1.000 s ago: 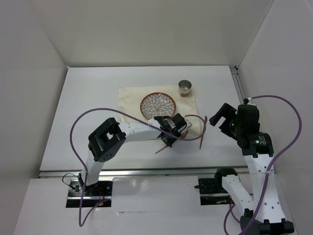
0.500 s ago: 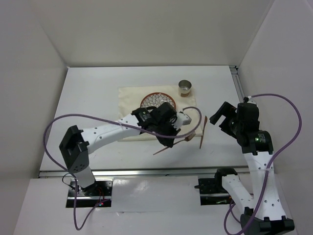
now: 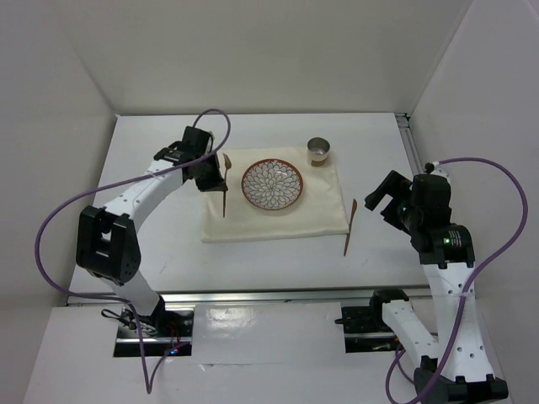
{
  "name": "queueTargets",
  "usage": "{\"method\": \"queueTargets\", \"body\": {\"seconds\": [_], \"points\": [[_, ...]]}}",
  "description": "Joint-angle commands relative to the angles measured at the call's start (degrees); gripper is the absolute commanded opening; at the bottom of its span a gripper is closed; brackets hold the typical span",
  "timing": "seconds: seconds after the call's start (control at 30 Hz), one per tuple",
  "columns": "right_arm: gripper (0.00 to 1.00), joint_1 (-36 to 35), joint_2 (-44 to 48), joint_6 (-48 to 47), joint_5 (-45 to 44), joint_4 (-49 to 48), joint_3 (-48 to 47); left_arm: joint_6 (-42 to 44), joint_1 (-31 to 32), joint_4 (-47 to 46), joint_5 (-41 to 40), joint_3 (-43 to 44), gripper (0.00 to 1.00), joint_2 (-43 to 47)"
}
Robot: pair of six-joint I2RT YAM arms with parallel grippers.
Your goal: Set the dinner table for one person
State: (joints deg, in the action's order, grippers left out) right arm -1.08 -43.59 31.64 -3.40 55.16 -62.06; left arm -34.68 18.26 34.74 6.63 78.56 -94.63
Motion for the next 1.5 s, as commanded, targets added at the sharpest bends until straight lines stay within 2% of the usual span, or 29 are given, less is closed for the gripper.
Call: {"method": "queueTargets", "body": {"seconds": [0.0,0.1,0.33,0.47,0.73,0.87,0.93,1.03,1.1,1.23,1.27,1.33,1.4,1.43,1.47], "points": [[1.0,0.29,0.26,-0.7,-1.87,-0.14,-2.44,-8.74,-1.39,-5.91,0.05,-0.44,0.0,-0.98],[1.0,0.29,-1.05,-2.01,-1.18,0.39,-3.06,-7.95,-2.62,-2.86,-0.82,4.47,0.0,-7.66],[1.0,0.29,-2.11,-2.55,-1.17,2.15,-3.16,-6.81,-3.32,-7.4,-1.54,4.49,0.0,-13.82],[1.0,0.29,-3.41,-4.56,2.51,1.62,-3.15,-5.32,-3.32,-10.65,-1.54,3.96,0.0,-15.84],[1.0,0.29,-6.06,-5.7,3.83,0.48,-3.77,-3.56,-2.79,-10.74,-3.37,5.02,0.0,-19.01],[1.0,0.29,-12.9,-8.52,8.58,2.14,-4.56,-1.98,-2.18,-8.91,-5.75,6.95,0.02,-20.42],[1.0,0.29,-14.84,-8.52,9.19,3.2,-4.04,-1.02,-1.56,-7.59,-7.07,7.48,0.14,-21.21],[1.0,0.29,-18.27,-6.52,9.2,3.73,-2.02,0.39,-0.95,-6.97,-9.7,8.01,0.27,-21.21],[1.0,0.29,-20.38,-3.97,9.2,3.73,0.09,0.92,-0.42,-6.27,-9.71,8.53,0.41,-21.73],[0.98,0.29,-22.67,1.05,8.59,0.49,3.7,1.54,-0.42,-3.46,-10.32,9.06,0.45,-21.74],[0.98,0.29,-22.68,1.75,8.58,-0.3,4.49,1.54,-0.42,-2.93,-10.32,9.06,0.52,-21.74],[0.95,0.29,-24.43,1.76,9.37,-3.21,6.16,2.16,-0.42,-2.23,-10.32,9.06,0.71,-20.34],[0.91,0.29,-26.71,1.76,9.38,-3.21,7.21,2.86,-0.42,-0.47,-10.32,10.29,0.76,-19.1],[0.89,0.29,-26.72,2.28,9.38,-3.82,7.22,3.56,-0.42,0.32,-10.32,10.29,0.83,-17.53],[0.84,0.29,-27.33,2.29,8.68,-3.83,7.83,4.08,-0.42,1.89,-10.93,11.08,0.83,-16.47]]}}
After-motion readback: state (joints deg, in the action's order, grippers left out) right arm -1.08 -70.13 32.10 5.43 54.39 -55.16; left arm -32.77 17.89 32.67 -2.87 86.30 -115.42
